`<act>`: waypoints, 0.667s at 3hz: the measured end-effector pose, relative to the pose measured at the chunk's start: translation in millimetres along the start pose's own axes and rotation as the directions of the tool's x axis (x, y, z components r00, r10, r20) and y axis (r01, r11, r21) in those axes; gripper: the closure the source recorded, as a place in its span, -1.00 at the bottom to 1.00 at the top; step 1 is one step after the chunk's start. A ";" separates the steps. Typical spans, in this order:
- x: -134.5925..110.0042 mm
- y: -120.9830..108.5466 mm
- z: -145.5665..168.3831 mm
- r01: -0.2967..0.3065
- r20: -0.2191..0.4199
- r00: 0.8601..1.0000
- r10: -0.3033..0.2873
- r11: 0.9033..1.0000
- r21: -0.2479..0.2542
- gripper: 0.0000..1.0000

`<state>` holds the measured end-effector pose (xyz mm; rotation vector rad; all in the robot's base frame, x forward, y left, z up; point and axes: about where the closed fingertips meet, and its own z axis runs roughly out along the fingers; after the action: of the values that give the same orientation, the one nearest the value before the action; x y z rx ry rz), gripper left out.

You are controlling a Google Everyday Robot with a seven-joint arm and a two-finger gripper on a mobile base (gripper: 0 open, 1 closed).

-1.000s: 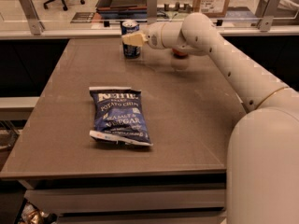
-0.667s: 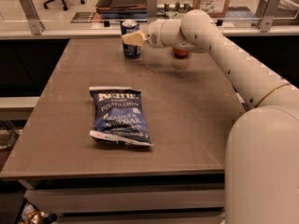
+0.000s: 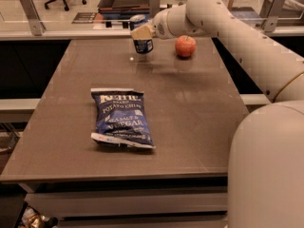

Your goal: Knock pepsi can over

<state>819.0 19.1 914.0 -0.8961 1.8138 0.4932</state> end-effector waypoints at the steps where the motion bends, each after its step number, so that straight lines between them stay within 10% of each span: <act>1: -3.9 -4.0 -20.7 0.031 -0.098 0.995 -0.026 0.998 0.049 1.00; 2: -9.3 -6.5 -34.9 0.077 -0.208 0.976 -0.059 0.994 0.079 1.00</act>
Offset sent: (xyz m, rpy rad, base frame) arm -0.0250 -0.0443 0.0416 -0.4172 0.1142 -0.0933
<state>804.8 -5.6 937.1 -0.9746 1.9676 0.2838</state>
